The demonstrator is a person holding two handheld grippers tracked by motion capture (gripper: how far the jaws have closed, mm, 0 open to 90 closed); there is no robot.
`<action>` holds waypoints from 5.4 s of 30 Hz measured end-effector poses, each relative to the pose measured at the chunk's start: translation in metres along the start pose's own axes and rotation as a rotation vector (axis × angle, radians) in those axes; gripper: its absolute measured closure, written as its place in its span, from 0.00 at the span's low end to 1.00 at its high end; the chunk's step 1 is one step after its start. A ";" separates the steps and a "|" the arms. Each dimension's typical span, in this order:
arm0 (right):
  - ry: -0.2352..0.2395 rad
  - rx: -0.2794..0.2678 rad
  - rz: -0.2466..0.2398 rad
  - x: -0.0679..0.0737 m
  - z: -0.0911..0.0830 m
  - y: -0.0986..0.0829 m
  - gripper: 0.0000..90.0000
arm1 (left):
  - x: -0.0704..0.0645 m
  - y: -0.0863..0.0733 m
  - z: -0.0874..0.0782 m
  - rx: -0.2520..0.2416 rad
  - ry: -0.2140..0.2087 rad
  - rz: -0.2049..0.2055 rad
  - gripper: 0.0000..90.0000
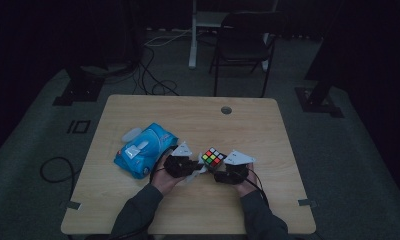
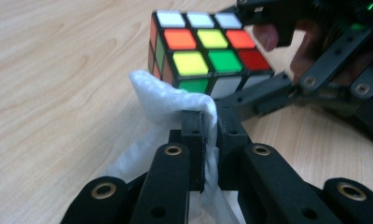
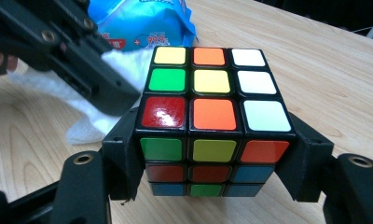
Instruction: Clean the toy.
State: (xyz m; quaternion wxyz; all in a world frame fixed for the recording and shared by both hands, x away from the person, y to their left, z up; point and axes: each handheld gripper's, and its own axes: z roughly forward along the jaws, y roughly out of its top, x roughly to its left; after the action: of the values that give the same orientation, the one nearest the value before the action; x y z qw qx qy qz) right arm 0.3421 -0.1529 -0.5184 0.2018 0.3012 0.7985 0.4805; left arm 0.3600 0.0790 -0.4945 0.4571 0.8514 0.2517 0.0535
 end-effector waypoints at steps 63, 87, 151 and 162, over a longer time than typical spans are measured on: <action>-0.026 -0.026 0.049 -0.006 -0.004 0.001 0.38 | -0.024 -0.006 0.039 0.088 -0.042 0.061 0.95; -0.026 -0.026 0.045 -0.006 -0.004 0.001 0.38 | -0.024 -0.007 0.039 0.085 -0.044 0.068 0.95; 0.063 0.047 -0.061 0.020 0.013 -0.003 0.38 | 0.008 0.028 -0.003 -0.068 0.035 0.025 0.95; 0.091 0.051 -0.081 0.028 0.016 -0.003 0.38 | 0.010 0.044 -0.001 -0.088 0.029 0.033 0.95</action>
State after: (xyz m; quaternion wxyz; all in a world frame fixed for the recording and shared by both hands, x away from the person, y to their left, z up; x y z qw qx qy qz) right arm 0.3305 -0.1242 -0.5295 0.1768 0.2515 0.8304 0.4647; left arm 0.3848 0.0648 -0.4602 0.4895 0.8336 0.2416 0.0845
